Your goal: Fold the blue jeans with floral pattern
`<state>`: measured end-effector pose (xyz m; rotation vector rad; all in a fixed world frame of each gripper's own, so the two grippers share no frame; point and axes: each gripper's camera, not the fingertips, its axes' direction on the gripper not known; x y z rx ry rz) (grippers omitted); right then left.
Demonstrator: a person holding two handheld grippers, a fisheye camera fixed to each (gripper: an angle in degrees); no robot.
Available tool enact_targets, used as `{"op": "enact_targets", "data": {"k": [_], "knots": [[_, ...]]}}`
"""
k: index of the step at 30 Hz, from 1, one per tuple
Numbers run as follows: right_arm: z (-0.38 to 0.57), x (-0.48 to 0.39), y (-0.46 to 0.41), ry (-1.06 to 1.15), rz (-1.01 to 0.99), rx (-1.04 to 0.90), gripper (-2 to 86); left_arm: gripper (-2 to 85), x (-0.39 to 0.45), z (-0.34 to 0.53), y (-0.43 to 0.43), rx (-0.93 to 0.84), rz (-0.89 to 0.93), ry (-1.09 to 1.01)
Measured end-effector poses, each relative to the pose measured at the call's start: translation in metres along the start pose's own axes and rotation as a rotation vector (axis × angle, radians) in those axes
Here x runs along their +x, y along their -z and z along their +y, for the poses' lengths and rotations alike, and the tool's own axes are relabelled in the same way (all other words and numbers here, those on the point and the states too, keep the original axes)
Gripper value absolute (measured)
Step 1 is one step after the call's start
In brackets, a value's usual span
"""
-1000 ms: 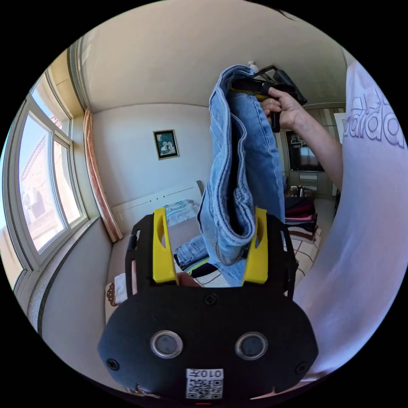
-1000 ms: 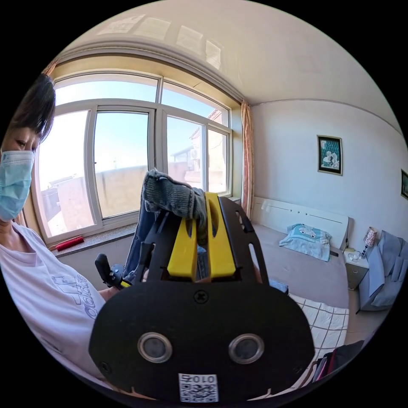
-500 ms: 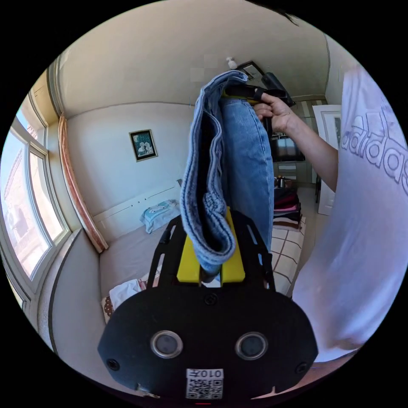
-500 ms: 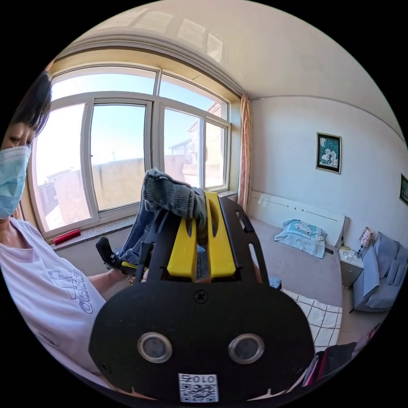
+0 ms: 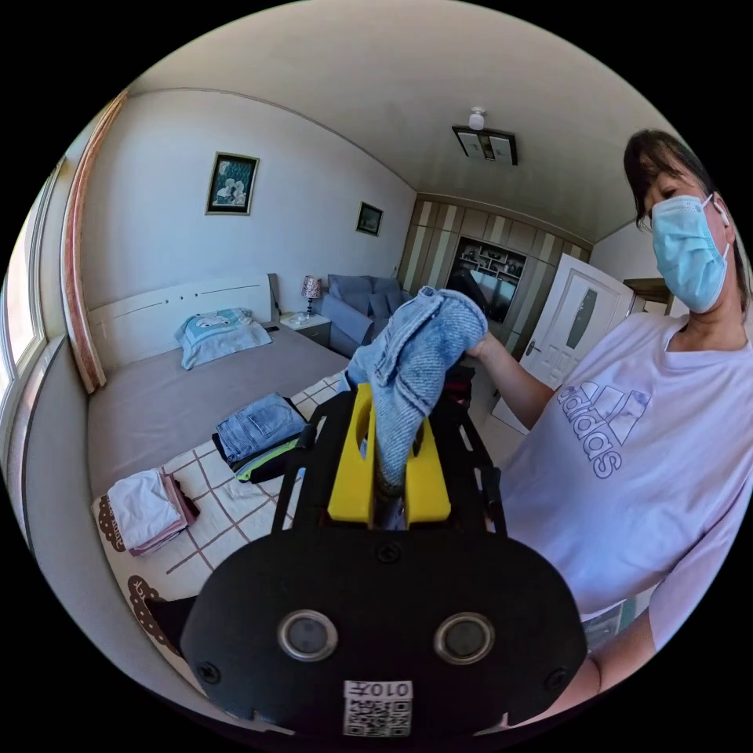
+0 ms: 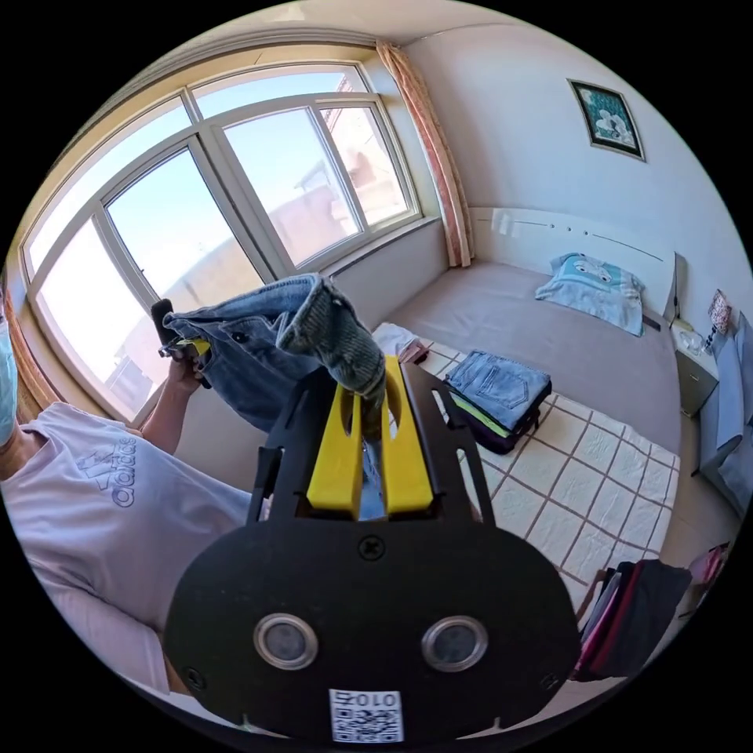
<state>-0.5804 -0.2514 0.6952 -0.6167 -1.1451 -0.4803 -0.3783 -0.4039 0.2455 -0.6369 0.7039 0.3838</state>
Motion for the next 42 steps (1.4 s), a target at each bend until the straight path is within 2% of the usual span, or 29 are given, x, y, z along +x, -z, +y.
{"op": "enact_targets", "data": {"k": [4,7,11,14,17,20,22,26,28,29,31,33,34,36,38,42], "knots": [[-0.017,0.029,0.049,0.060,0.067,0.034,2.3,2.5,0.033,-0.035,-0.044,-0.009,0.015,-0.058],[-0.040,0.037,0.113,0.131,0.146,0.115,2.2,4.5,0.074,-0.077,-0.077,0.063,0.111,-0.148],[-0.076,0.020,0.182,0.237,0.259,0.233,2.7,5.8,0.134,-0.133,-0.120,0.224,0.271,-0.275],[-0.119,-0.014,0.210,0.373,0.331,0.304,3.5,6.3,0.155,-0.161,-0.139,0.376,0.361,-0.283],[-0.170,-0.046,0.198,0.502,0.358,0.285,4.2,7.1,0.159,-0.165,-0.139,0.511,0.298,-0.242],[-0.211,-0.065,0.138,0.594,0.309,0.173,4.3,7.9,0.147,-0.139,-0.133,0.536,0.147,-0.170],[-0.222,-0.076,0.059,0.690,0.289,0.075,4.2,8.3,0.130,-0.112,-0.134,0.499,0.091,-0.092],[-0.214,-0.086,-0.090,0.780,0.206,-0.110,4.1,9.3,0.075,-0.008,-0.152,0.329,-0.045,0.165],[-0.195,-0.092,-0.205,0.795,0.119,-0.275,4.0,9.6,0.048,0.051,-0.168,0.230,-0.087,0.279],[-0.189,-0.093,-0.237,0.784,0.101,-0.322,4.0,9.6,0.029,0.094,-0.183,0.168,-0.110,0.347],[-0.153,-0.093,-0.367,0.707,0.049,-0.527,3.9,9.4,-0.005,0.166,-0.209,0.086,-0.092,0.524],[-0.118,-0.094,-0.457,0.631,0.005,-0.672,3.9,9.0,-0.039,0.255,-0.241,-0.018,-0.086,0.704],[-0.093,-0.097,-0.509,0.589,-0.027,-0.747,4.0,8.9,-0.044,0.274,-0.248,-0.037,-0.091,0.726],[-0.061,-0.107,-0.572,0.540,-0.031,-0.834,4.0,8.5,-0.068,0.337,-0.267,-0.112,-0.089,0.865],[-0.041,-0.121,-0.619,0.523,-0.010,-0.897,4.0,8.4,-0.083,0.370,-0.276,-0.165,-0.084,0.910],[-0.049,-0.162,-0.681,0.595,0.087,-0.950,3.8,8.7,-0.122,0.410,-0.263,-0.082,-0.014,0.947]]}}
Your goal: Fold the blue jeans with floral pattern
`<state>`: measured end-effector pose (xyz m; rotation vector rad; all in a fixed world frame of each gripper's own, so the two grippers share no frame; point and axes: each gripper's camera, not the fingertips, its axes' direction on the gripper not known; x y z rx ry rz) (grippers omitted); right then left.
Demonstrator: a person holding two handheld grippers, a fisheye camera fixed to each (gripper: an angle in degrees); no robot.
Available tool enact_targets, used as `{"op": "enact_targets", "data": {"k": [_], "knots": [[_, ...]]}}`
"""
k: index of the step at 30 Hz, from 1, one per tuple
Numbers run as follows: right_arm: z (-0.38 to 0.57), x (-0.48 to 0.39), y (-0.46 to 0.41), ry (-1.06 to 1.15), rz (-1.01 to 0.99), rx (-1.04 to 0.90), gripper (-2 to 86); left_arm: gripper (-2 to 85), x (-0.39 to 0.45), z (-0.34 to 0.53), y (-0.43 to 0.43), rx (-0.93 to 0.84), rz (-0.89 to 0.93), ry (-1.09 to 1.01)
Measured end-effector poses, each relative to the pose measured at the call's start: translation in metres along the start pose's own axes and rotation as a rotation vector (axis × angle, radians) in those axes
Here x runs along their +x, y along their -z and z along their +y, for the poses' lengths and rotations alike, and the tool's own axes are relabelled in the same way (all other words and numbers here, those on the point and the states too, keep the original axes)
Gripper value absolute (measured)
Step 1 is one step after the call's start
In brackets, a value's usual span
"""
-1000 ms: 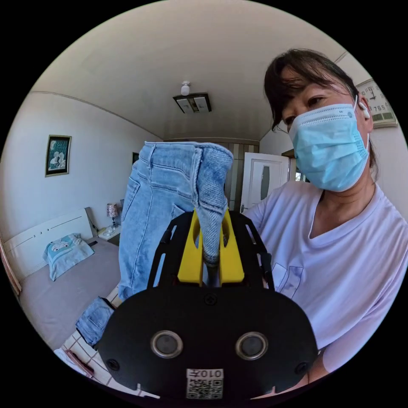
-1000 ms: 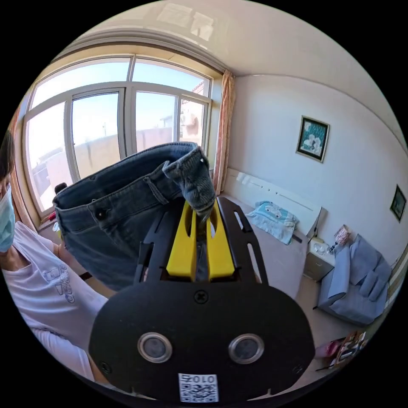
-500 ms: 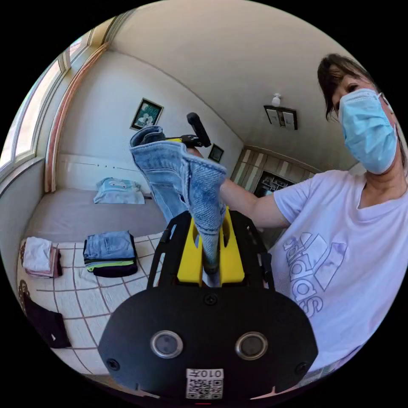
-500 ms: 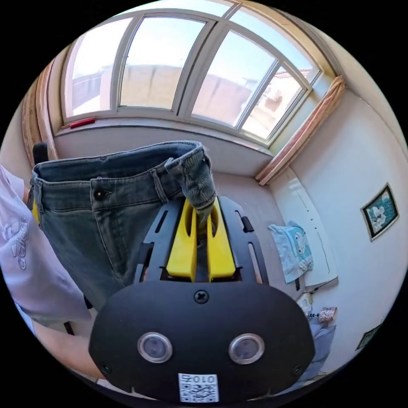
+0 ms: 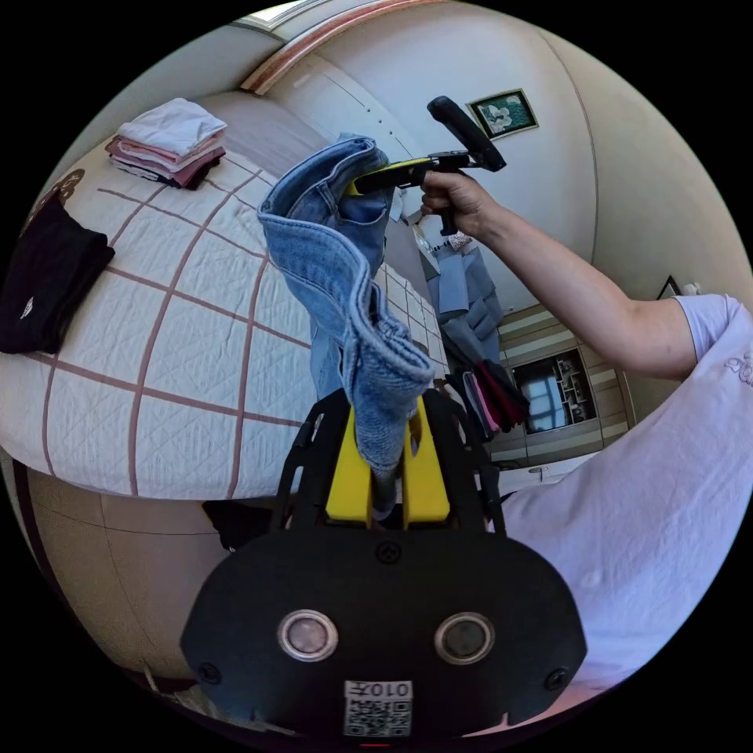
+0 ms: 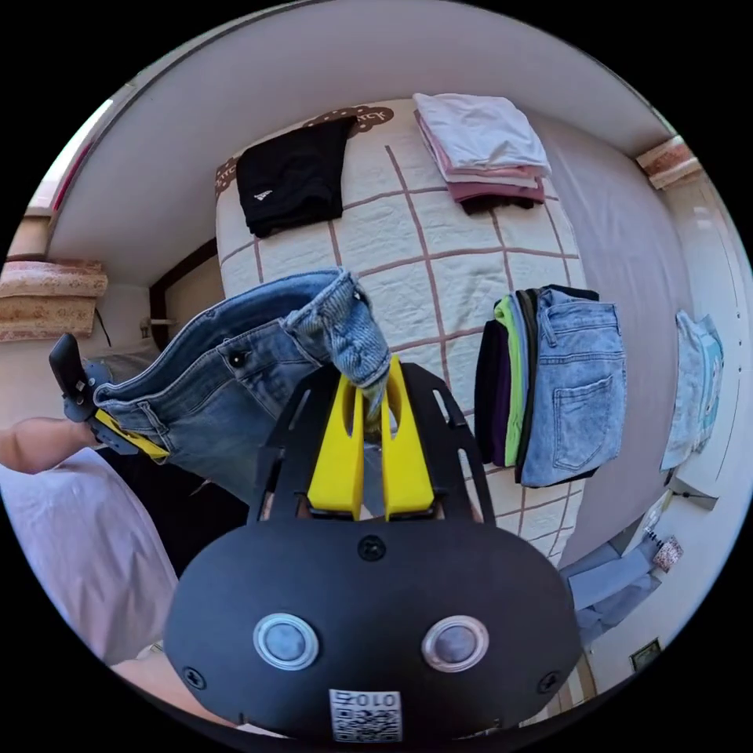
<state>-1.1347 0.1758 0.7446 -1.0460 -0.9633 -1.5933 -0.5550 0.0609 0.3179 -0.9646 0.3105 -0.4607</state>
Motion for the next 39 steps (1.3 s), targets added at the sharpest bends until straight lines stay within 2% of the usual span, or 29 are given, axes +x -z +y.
{"op": "enact_targets", "data": {"k": [4,7,10,14,20,23,26,29,31,35,37,39], "knots": [[-0.057,-0.007,0.015,0.040,0.137,-0.024,4.5,9.4,-0.029,-0.016,0.017,0.050,0.034,-0.025],[-0.092,0.000,0.008,-0.055,0.146,0.049,8.3,9.9,-0.064,-0.023,0.026,0.069,-0.075,0.007],[-0.115,-0.002,-0.026,-0.092,0.134,0.009,11.1,9.0,-0.113,-0.022,0.015,-0.064,-0.185,0.074],[-0.080,-0.008,-0.042,-0.215,0.057,0.142,11.1,7.0,-0.168,-0.003,0.009,-0.179,-0.216,0.188],[0.101,-0.017,-0.113,-0.373,-0.196,0.337,5.6,7.2,-0.188,0.004,0.012,-0.137,-0.317,0.222],[0.226,-0.026,-0.166,-0.560,-0.370,0.416,5.5,7.9,-0.185,-0.008,-0.005,-0.177,-0.448,0.175],[0.347,-0.049,-0.217,-0.812,-0.353,0.373,8.7,7.9,-0.195,-0.016,-0.030,-0.261,-0.546,0.165],[0.453,-0.074,-0.265,-1.065,-0.288,0.188,10.3,6.4,-0.209,-0.019,-0.057,-0.368,-0.616,0.166],[0.536,-0.093,-0.296,-1.285,-0.341,0.185,10.1,4.5,-0.219,-0.018,-0.074,-0.436,-0.657,0.192],[0.613,-0.121,-0.329,-1.461,-0.292,0.191,10.7,0.8,-0.238,-0.008,-0.109,-0.561,-0.751,0.259],[0.628,-0.125,-0.353,-1.435,-0.257,0.112,11.6,0.3,-0.235,-0.004,-0.111,-0.522,-0.765,0.281],[0.631,-0.121,-0.370,-1.364,-0.246,0.051,11.9,0.0,-0.205,0.003,-0.094,-0.250,-0.712,0.237]]}}
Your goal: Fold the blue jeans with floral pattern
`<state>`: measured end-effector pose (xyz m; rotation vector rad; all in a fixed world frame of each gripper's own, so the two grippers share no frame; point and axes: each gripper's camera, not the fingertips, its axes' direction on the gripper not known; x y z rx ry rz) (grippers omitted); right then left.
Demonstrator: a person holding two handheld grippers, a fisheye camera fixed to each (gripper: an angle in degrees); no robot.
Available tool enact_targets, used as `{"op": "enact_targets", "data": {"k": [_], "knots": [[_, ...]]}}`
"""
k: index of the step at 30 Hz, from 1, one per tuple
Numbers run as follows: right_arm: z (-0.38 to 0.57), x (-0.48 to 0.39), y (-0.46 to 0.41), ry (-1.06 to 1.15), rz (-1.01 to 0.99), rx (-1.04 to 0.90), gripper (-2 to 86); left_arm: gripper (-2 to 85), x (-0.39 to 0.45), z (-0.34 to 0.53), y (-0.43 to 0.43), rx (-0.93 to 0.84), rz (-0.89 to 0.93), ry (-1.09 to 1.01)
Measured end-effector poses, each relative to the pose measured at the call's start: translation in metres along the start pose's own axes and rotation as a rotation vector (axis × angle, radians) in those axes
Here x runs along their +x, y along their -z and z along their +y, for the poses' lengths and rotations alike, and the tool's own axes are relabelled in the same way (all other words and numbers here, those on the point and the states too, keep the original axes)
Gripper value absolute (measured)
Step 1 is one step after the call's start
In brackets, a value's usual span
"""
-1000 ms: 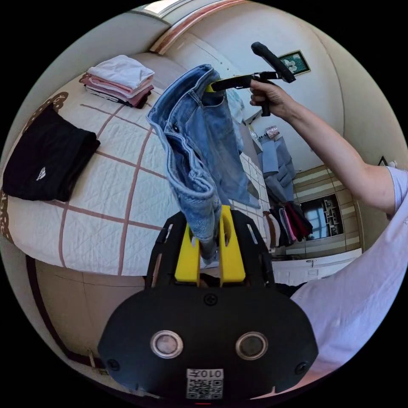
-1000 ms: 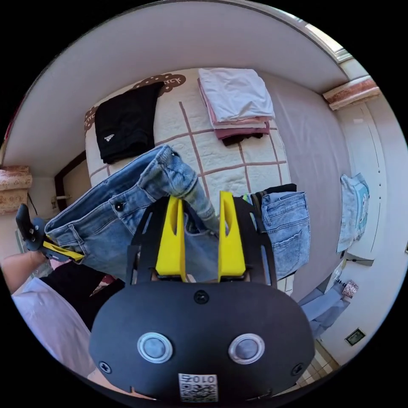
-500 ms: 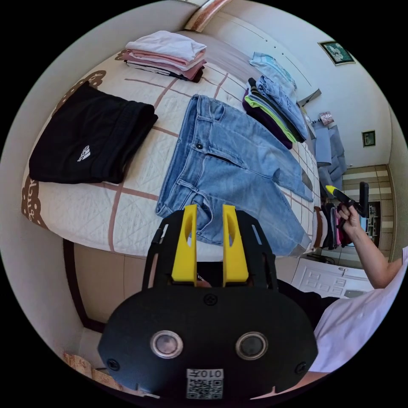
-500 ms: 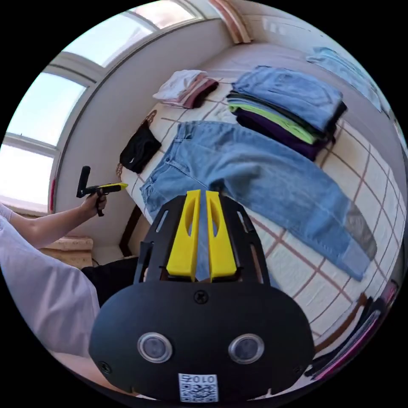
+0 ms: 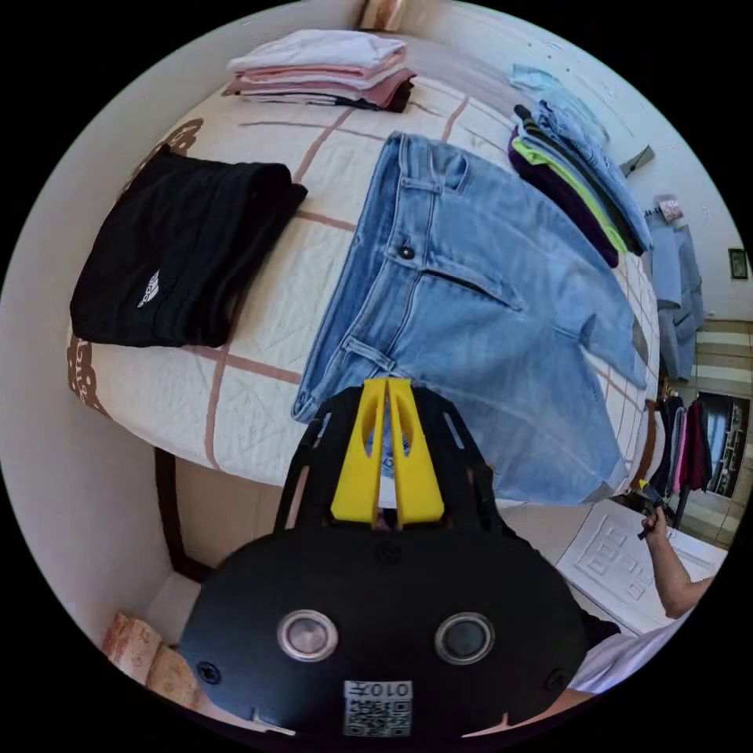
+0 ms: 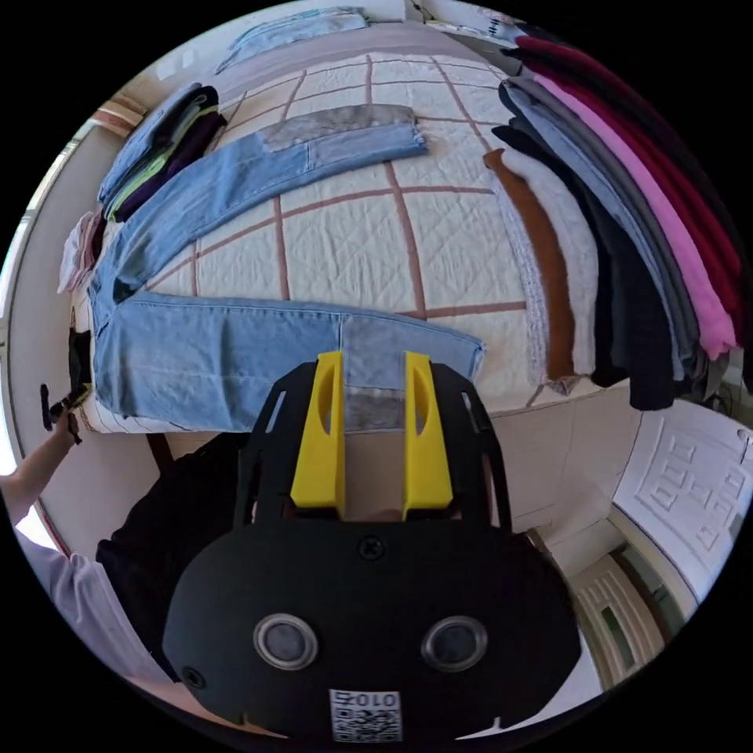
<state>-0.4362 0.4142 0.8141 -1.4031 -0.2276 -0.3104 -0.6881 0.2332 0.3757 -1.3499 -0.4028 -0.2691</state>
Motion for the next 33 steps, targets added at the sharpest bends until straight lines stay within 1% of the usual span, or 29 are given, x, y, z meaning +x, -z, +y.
{"op": "enact_targets", "data": {"k": [2,3,4,5,7,10,14,17,18,20,23,24,26,29,31,33], "knots": [[-0.011,0.000,-0.012,0.121,0.061,-0.041,12.1,-0.1,0.008,0.016,0.016,0.118,0.061,0.049],[-0.020,-0.004,-0.017,0.225,0.100,-0.050,12.3,-0.1,0.015,0.026,0.020,0.152,0.095,0.053],[-0.029,-0.012,-0.023,0.340,0.145,-0.068,12.5,-0.1,0.020,0.030,0.020,0.155,0.106,0.046],[-0.034,-0.016,-0.026,0.394,0.165,-0.077,12.6,-0.1,0.031,0.039,0.017,0.139,0.105,0.017],[-0.049,-0.030,-0.042,0.580,0.220,-0.103,12.6,-0.2,0.048,0.051,0.008,0.098,0.075,-0.036],[-0.062,-0.033,-0.072,0.704,0.231,-0.173,12.4,-0.2,0.066,0.070,-0.010,0.061,0.087,-0.060],[-0.062,-0.028,-0.109,0.756,0.206,-0.252,11.1,-0.2,0.086,0.087,-0.028,0.043,0.111,-0.057],[-0.054,-0.025,-0.113,0.760,0.214,-0.242,6.2,-0.2,0.100,0.092,-0.037,0.026,0.125,-0.094],[-0.050,-0.024,-0.109,0.786,0.228,-0.271,4.5,-0.2,0.104,0.093,-0.040,0.019,0.122,-0.103],[-0.043,-0.021,-0.092,0.869,0.172,-0.309,3.9,-0.2,0.107,0.094,-0.043,0.017,0.119,-0.109],[-0.046,-0.002,-0.048,0.889,0.073,-0.270,3.5,-0.1,0.105,0.093,-0.049,0.013,0.122,-0.105],[-0.052,0.002,-0.038,0.876,0.079,-0.249,3.4,0.0,0.104,0.092,-0.052,0.009,0.118,-0.102],[-0.066,-0.001,-0.040,0.874,0.117,-0.279,3.3,0.1,0.103,0.091,-0.058,0.004,0.111,-0.095],[-0.091,-0.014,-0.088,0.866,0.263,-0.380,2.9,0.7,0.100,0.091,-0.063,0.008,0.058,-0.064],[-0.104,-0.020,-0.115,0.820,0.365,-0.406,3.0,1.6,0.092,0.092,-0.056,0.045,0.015,-0.018],[-0.109,-0.019,-0.118,0.757,0.370,-0.388,2.8,4.0,0.072,0.095,-0.042,0.124,-0.033,0.050]]}}
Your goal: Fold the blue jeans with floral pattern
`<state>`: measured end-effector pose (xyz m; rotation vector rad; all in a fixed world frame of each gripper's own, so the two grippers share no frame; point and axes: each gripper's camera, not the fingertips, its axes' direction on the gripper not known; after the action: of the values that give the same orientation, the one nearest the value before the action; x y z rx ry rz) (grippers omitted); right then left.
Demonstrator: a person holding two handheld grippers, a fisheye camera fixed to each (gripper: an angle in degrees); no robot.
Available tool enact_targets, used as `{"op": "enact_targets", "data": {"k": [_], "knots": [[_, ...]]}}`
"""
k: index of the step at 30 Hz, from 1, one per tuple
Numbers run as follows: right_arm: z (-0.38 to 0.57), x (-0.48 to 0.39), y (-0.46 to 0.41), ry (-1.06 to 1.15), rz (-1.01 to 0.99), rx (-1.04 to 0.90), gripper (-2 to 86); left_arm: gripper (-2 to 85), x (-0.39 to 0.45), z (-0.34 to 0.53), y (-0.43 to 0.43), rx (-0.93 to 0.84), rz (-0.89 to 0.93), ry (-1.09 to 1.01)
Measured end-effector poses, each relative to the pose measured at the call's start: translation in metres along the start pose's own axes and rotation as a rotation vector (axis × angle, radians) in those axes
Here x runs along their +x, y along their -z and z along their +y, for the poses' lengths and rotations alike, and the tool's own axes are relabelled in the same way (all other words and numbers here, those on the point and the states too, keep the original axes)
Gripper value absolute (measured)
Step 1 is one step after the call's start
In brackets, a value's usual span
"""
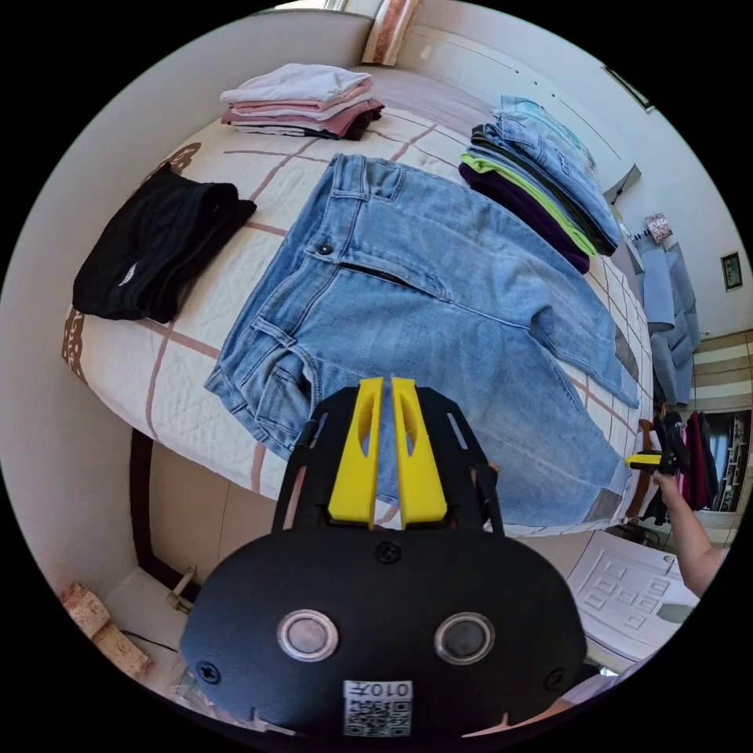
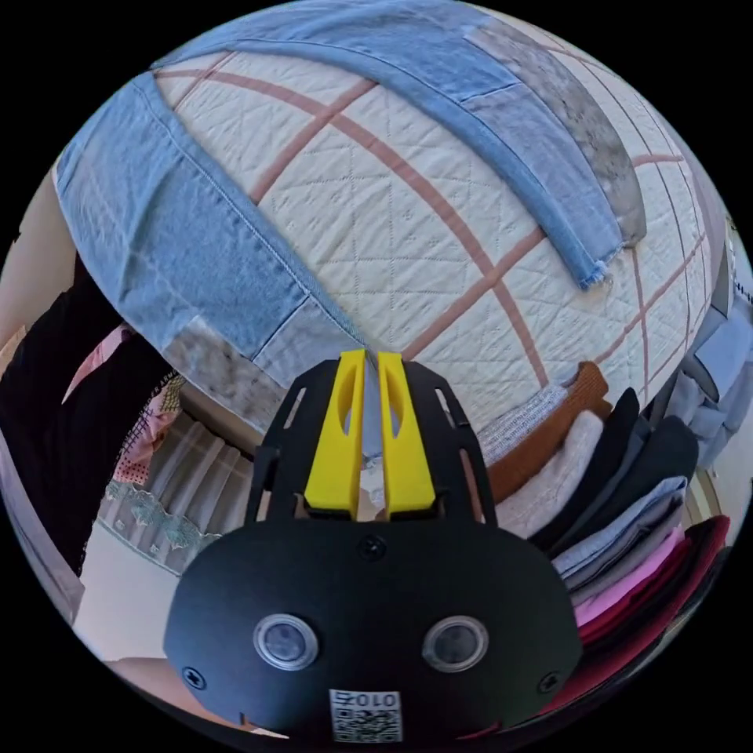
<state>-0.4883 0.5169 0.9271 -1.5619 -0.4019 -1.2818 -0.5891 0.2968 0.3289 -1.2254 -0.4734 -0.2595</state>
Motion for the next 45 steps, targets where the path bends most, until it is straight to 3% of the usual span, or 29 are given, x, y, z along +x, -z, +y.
{"op": "enact_targets", "data": {"k": [4,12,18,20,24,26,29,32,35,37,39,42,45], "knots": [[0.038,-0.008,0.022,-0.187,0.080,0.211,2.5,7.9,-0.041,-0.002,0.005,0.010,-0.102,0.036],[0.081,-0.103,0.054,-0.270,-0.146,0.527,2.7,11.2,-0.105,-0.026,-0.021,-0.077,-0.168,-0.043],[0.028,-0.189,0.037,-0.193,-0.358,0.534,2.7,6.4,-0.084,-0.059,-0.050,-0.170,-0.074,-0.399],[0.009,-0.201,0.037,-0.173,-0.392,0.525,2.8,3.4,-0.087,-0.066,-0.058,-0.224,-0.058,-0.415],[-0.043,-0.218,0.014,-0.110,-0.304,0.276,2.8,0.6,-0.104,-0.078,-0.073,-0.290,0.003,-0.341],[-0.051,-0.215,0.016,-0.049,-0.304,0.249,2.9,0.4,-0.106,-0.083,-0.074,-0.310,0.034,-0.316],[-0.039,-0.195,0.056,0.059,-0.331,0.403,3.2,0.6,-0.086,-0.079,-0.051,-0.232,-0.009,-0.435],[-0.011,-0.151,0.105,-0.010,-0.253,0.637,3.9,2.3,-0.068,-0.083,0.001,0.018,0.086,-0.445],[0.017,-0.107,0.150,-0.101,-0.103,0.945,8.0,6.3,-0.043,-0.111,0.045,0.315,0.266,-0.476],[0.019,-0.082,0.168,-0.129,0.056,1.105,10.2,6.9,-0.012,-0.141,0.052,0.388,0.275,-0.545],[-0.002,-0.062,0.173,-0.114,0.090,1.028,10.1,5.5,0.041,-0.184,0.040,0.349,0.211,-0.683],[-0.055,-0.027,0.169,-0.044,0.016,0.707,10.5,4.9,0.105,-0.224,0.007,0.244,0.013,-0.873],[-0.100,-0.010,0.163,0.090,0.083,0.526,12.7,8.4,0.146,-0.261,-0.029,0.105,-0.036,-1.017]]}}
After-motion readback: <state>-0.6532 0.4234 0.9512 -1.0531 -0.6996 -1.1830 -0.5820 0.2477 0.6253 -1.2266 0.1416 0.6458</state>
